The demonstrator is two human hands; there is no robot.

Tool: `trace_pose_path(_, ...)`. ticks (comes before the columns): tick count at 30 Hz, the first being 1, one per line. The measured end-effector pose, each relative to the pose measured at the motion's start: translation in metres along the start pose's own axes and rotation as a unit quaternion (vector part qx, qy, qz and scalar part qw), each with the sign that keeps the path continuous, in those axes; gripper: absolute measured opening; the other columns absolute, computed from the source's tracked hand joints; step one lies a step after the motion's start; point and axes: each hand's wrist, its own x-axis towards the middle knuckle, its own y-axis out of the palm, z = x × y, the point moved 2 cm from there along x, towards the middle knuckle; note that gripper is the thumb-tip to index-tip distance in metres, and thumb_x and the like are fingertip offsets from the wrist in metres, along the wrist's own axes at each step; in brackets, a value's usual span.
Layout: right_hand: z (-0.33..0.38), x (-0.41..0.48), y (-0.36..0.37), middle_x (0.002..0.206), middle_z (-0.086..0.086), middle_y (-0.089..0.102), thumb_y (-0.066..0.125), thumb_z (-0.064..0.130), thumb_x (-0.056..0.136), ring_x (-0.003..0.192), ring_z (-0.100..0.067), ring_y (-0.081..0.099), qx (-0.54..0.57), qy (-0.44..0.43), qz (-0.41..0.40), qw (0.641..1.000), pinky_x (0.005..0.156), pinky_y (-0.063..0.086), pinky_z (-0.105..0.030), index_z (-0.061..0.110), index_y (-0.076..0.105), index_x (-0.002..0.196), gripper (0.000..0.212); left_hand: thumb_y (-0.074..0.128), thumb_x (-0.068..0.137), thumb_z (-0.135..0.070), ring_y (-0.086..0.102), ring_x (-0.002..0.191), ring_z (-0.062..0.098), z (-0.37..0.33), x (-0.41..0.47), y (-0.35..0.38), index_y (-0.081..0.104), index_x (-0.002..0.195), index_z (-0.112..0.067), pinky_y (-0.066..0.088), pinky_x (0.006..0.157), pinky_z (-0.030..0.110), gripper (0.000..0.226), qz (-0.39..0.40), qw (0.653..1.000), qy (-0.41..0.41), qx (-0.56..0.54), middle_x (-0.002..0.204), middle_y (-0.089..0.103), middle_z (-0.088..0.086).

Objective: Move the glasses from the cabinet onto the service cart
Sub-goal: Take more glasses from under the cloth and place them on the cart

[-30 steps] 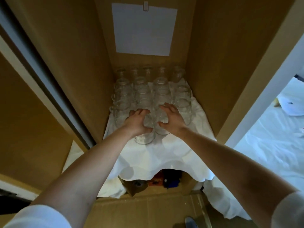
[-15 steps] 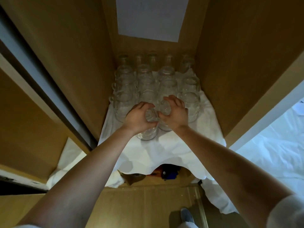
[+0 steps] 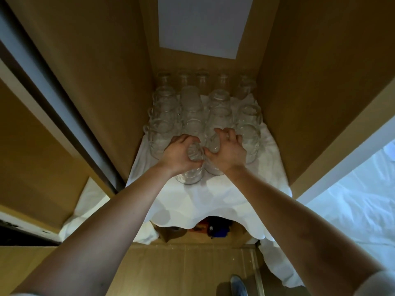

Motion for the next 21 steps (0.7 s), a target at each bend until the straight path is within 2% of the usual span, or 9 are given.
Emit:
trace_pose_path(3,0.001,0.001,-0.006,0.139,-0.002,0.033,0.058,0.059,0.08,0.126,-0.028,0.032,-0.019,-0.014,0.029,0.999,0.084,0.047,-0.039,0.03,0.037,0.14,0.07,0.076,0.067,-0.05,0.032,0.128,0.028,-0.003,-0.001,-0.007,0.043,0.132,-0.031,0.04,0.099,0.033,0.075,0.051,0.997,-0.013,0.06,0.137,0.044,-0.009)
trace_pose_path(6,0.003,-0.004,-0.006,0.141,-0.002,0.03,0.058,0.058,0.081,0.126,-0.029,0.031,-0.01,-0.003,0.028,1.0,0.085,0.047,-0.039,0.028,0.037,0.139,0.068,0.078,0.064,-0.051,0.034,0.127,0.031,-0.008,-0.001,-0.014,0.031,0.14,-0.034,0.045,0.095,0.04,0.091,0.109,0.985,-0.018,0.135,0.145,0.034,-0.008)
trace_pose_path(8,0.003,-0.011,-0.005,0.143,-0.003,0.028,0.057,0.057,0.082,0.125,-0.031,0.033,-0.009,-0.002,0.027,1.0,0.086,0.046,-0.038,0.028,0.033,0.141,0.07,0.08,0.064,-0.049,0.038,0.125,0.033,-0.011,-0.004,-0.016,0.029,0.141,-0.033,0.046,0.092,0.04,0.094,0.116,0.982,-0.02,0.151,0.145,0.033,-0.005)
trace_pose_path(11,-0.001,-0.019,-0.006,0.145,-0.002,0.026,0.055,0.057,0.083,0.124,-0.031,0.036,0.004,0.0,0.031,1.0,0.086,0.046,-0.039,0.03,0.027,0.142,0.071,0.081,0.064,-0.048,0.042,0.121,0.032,-0.011,-0.011,-0.018,0.03,0.14,-0.03,0.046,0.089,0.037,0.093,0.095,0.984,-0.006,0.15,0.144,0.035,-0.004)
trace_pose_path(16,-0.001,-0.033,-0.016,0.14,-0.001,0.028,0.059,0.054,0.081,0.121,-0.028,0.037,0.022,0.026,0.018,0.999,0.073,0.043,-0.033,0.031,0.029,0.14,0.069,0.083,0.064,-0.043,0.051,0.115,0.03,-0.004,-0.028,-0.02,0.035,0.136,-0.026,0.043,0.087,0.032,0.089,0.044,0.995,0.019,0.086,0.141,0.037,-0.003)
trace_pose_path(19,0.002,-0.043,-0.022,0.133,-0.004,0.032,0.063,0.053,0.078,0.118,-0.027,0.038,0.021,0.029,0.0,0.999,0.068,0.041,-0.031,0.03,0.035,0.134,0.067,0.083,0.064,-0.04,0.051,0.114,0.033,0.003,-0.044,-0.021,0.033,0.135,-0.024,0.042,0.088,0.034,0.088,0.017,0.999,-0.002,0.042,0.14,0.033,-0.001)
trace_pose_path(21,0.002,-0.05,-0.023,0.129,-0.006,0.033,0.065,0.054,0.076,0.117,-0.029,0.04,0.014,0.029,-0.011,0.999,0.069,0.046,-0.034,0.028,0.038,0.131,0.066,0.083,0.065,-0.039,0.047,0.117,0.034,0.012,-0.057,-0.021,0.032,0.135,-0.019,0.04,0.092,0.035,0.089,-0.008,1.0,-0.021,0.009,0.139,0.032,0.003)
